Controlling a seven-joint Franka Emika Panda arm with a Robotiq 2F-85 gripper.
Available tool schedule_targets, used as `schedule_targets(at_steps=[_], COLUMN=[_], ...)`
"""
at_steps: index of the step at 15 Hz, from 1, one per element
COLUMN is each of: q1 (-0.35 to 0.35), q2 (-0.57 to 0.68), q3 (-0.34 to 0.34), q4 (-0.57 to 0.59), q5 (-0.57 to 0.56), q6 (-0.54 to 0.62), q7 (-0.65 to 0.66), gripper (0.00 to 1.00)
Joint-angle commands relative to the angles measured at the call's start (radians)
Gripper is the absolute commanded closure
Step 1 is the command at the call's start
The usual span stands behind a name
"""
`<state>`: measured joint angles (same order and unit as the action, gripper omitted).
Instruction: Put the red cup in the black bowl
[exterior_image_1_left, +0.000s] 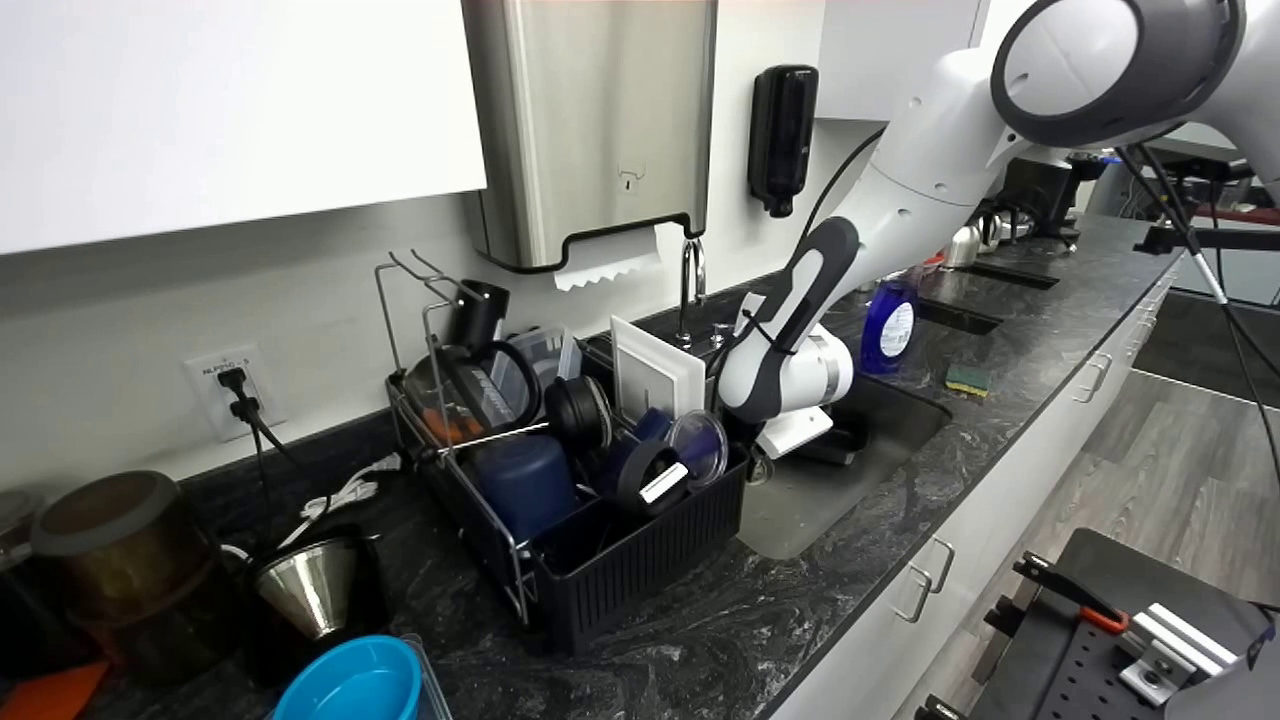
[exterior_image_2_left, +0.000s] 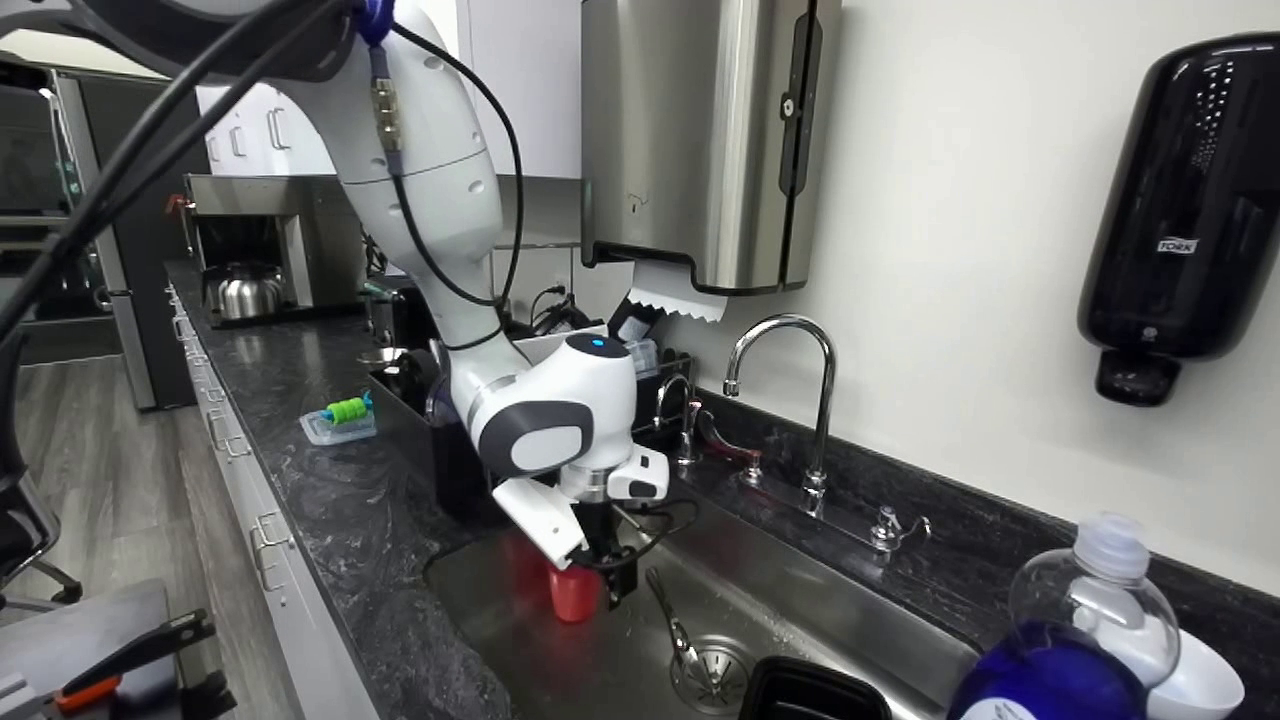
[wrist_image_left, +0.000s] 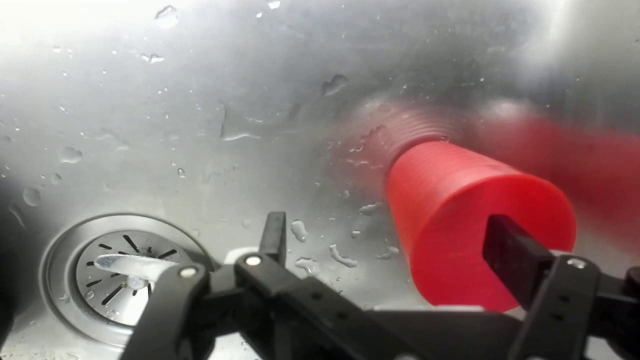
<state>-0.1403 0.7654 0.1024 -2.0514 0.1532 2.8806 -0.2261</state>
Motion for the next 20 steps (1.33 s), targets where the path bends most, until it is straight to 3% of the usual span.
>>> schedule_targets(at_steps=[1,7,8,10,18,20], q1=[-0.024,-0.022,-0.025,-0.026,-0.025,-0.026], q2=[0.037,0.071,0.076,0.086,0.104,0.104], q3=[0.025,0.026,0.029,0.029,0.027,0.028], q4=[0.033,0.067,0.070,0.072,0.077,0.078], q5=[-0.023,-0.026,-0.026,-0.028,-0.041,-0.040], q6=[0.032,0.038,0.043,0.058,0.075,0.073], q7=[0.009,0.011,0.009,0.008,0.013,0.014], gripper=[0.00,0.00,0.25,0.32,0.90,1.00])
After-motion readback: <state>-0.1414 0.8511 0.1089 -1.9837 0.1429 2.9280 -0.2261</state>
